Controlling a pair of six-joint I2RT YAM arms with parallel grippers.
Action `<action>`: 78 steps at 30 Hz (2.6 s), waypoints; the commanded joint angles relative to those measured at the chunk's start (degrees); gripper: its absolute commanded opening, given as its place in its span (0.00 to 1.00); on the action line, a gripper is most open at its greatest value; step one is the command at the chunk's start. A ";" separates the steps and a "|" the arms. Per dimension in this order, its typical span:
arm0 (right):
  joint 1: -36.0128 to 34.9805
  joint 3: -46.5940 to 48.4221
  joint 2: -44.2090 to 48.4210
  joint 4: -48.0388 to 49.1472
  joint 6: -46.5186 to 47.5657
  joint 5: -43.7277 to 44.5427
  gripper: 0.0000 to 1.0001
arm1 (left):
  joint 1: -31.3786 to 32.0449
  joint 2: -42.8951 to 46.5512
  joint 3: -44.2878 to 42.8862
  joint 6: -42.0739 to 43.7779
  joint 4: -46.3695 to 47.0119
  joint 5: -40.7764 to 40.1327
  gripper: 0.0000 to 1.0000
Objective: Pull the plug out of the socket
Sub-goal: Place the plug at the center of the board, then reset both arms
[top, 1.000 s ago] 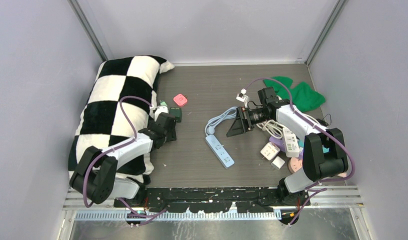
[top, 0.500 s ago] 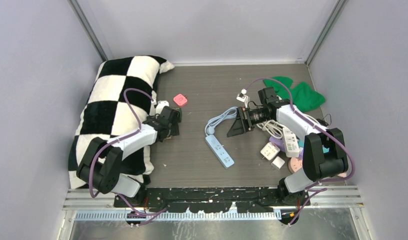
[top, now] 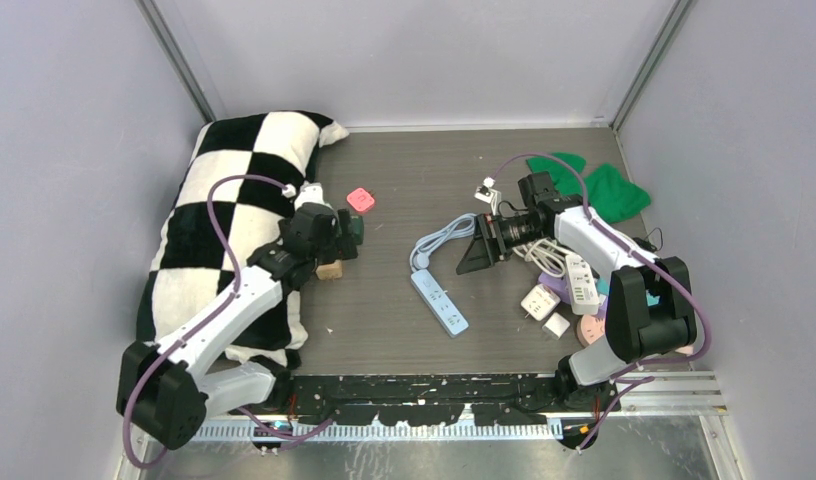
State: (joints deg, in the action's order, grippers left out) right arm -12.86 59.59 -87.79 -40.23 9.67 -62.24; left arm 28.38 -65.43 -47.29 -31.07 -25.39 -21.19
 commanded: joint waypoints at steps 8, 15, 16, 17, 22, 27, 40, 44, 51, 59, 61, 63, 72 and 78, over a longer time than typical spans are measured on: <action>3.44 4.67 3.78 -5.74 5.76 2.88 1.00 | -0.34 8.94 -11.22 -1.35 -7.72 13.48 1.00; 8.03 8.80 7.64 -11.68 9.41 8.10 1.00 | -0.34 10.57 -17.44 -1.48 -12.07 16.98 1.00; 8.80 10.17 8.16 -13.17 10.02 9.55 1.00 | -0.34 10.66 -18.36 -1.50 -12.79 17.65 1.00; 9.79 11.93 8.57 -14.73 10.51 11.47 1.00 | -0.34 10.81 -19.37 -1.50 -13.50 17.97 1.00; 15.20 21.67 10.52 -21.20 11.27 17.09 1.00 | -0.38 11.76 -25.19 -0.41 -17.25 18.01 1.00; 18.34 30.83 12.72 -21.70 7.21 23.61 1.00 | -0.43 11.64 -32.38 1.53 -23.68 17.08 1.00; 20.26 44.19 15.25 -19.72 -4.41 27.91 1.00 | -0.43 9.21 -46.06 2.02 -29.62 19.05 1.00; 20.85 46.86 15.28 -20.62 -4.58 25.68 1.00 | -0.43 9.34 -47.46 1.34 -29.97 20.01 1.00; 21.12 49.81 15.76 -19.34 -9.43 25.41 1.00 | -0.40 8.80 -50.21 1.06 -30.24 20.72 1.00; 21.71 51.39 15.81 -17.13 -16.16 25.98 1.00 | -0.42 8.38 -50.80 1.41 -30.66 20.94 1.00; 21.89 51.41 15.81 -16.93 -16.64 25.87 1.00 | -0.41 8.46 -50.59 1.69 -30.79 20.93 1.00; 21.94 51.27 15.95 -16.82 -16.75 25.45 1.00 | -0.43 8.56 -50.45 1.77 -30.82 20.93 1.00; 22.18 50.84 15.98 -16.47 -17.11 25.15 1.00 | -0.42 8.83 -49.35 1.85 -30.42 22.46 1.00; 22.18 50.77 16.06 -16.11 -17.75 25.94 1.00 | -0.43 9.00 -49.00 1.82 -30.51 22.77 1.00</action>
State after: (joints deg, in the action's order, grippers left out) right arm 9.13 109.08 -73.01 -58.76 -6.68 -36.07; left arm 28.36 -57.10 -96.38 -29.76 -56.53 0.05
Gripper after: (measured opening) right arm 0.995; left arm 0.996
